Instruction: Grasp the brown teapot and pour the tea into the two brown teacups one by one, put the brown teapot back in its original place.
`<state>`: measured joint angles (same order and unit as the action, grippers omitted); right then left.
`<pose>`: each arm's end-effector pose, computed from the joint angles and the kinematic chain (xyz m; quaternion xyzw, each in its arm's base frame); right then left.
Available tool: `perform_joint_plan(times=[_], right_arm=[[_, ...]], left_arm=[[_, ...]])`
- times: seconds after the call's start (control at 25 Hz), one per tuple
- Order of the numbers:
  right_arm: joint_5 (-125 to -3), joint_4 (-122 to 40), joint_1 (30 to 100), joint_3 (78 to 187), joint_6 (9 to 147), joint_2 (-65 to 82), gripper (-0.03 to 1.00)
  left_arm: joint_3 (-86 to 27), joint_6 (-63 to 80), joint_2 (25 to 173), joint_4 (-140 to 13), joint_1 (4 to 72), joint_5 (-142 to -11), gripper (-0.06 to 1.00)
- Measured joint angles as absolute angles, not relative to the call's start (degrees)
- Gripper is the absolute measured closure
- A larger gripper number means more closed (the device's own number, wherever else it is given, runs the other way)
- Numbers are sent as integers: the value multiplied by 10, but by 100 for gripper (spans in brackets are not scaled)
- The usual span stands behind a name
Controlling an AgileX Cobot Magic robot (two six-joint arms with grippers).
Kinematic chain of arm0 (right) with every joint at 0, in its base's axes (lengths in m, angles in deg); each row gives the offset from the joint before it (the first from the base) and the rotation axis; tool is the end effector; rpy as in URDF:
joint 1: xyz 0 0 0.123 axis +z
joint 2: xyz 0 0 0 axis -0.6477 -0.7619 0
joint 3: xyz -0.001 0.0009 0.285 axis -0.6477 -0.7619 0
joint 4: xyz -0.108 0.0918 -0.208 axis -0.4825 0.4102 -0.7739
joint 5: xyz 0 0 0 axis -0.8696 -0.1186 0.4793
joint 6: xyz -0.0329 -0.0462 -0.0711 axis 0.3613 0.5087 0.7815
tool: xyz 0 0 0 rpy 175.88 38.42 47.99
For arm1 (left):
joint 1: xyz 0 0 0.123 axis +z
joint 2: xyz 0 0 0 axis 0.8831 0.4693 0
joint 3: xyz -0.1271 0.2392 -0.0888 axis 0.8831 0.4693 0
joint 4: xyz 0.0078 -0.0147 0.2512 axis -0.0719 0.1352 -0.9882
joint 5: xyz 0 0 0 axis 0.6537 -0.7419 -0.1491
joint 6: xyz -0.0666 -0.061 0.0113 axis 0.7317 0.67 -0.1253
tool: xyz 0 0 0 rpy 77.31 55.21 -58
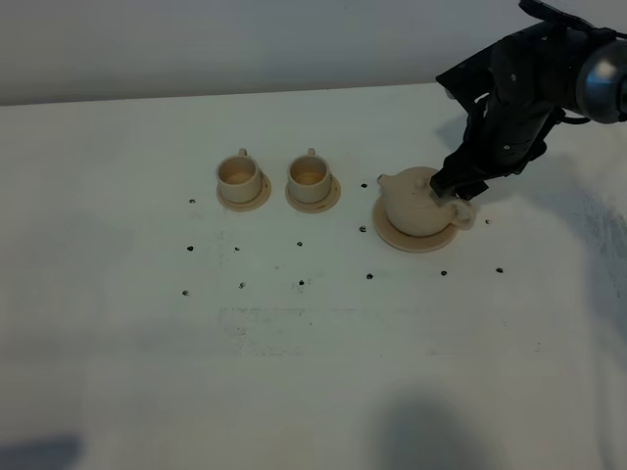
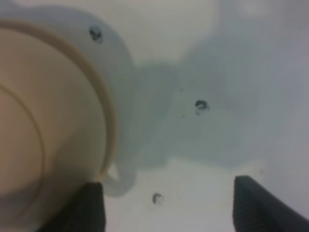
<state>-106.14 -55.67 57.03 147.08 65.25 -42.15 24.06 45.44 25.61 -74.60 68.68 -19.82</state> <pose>0.4343 0.1217 0.1643 -0.2562 0.9569 -0.0405 0.1305 -0.0008 -0.0031 0.2652 -0.0699 0.8602 -0.0011 0.5052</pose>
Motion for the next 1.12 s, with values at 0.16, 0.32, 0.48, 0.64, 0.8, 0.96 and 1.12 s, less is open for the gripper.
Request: perform_joint_plan(times=[0.16, 0.32, 0.48, 0.64, 0.8, 0.96, 1.12], right_arm=[[-1069, -553, 571, 1471, 656, -421, 42], [-1079, -548, 573, 1471, 656, -421, 42], [-1084, -539, 577, 1471, 660, -421, 42], [-1094, -521, 580, 1471, 667, -421, 42], [-1098, -507, 582, 1471, 669, -421, 42], [-1101, -499, 584, 1471, 671, -421, 42], [-1101, -505, 584, 1471, 671, -421, 42]], left_arm=[[241, 454, 256, -746, 687, -198, 63], [241, 454, 256, -746, 687, -198, 63], [241, 454, 256, -746, 687, -198, 63], [241, 454, 256, -746, 687, -198, 63], [241, 454, 256, -746, 687, -198, 63], [241, 454, 256, -746, 687, -198, 63], [241, 454, 256, -746, 687, -198, 63]])
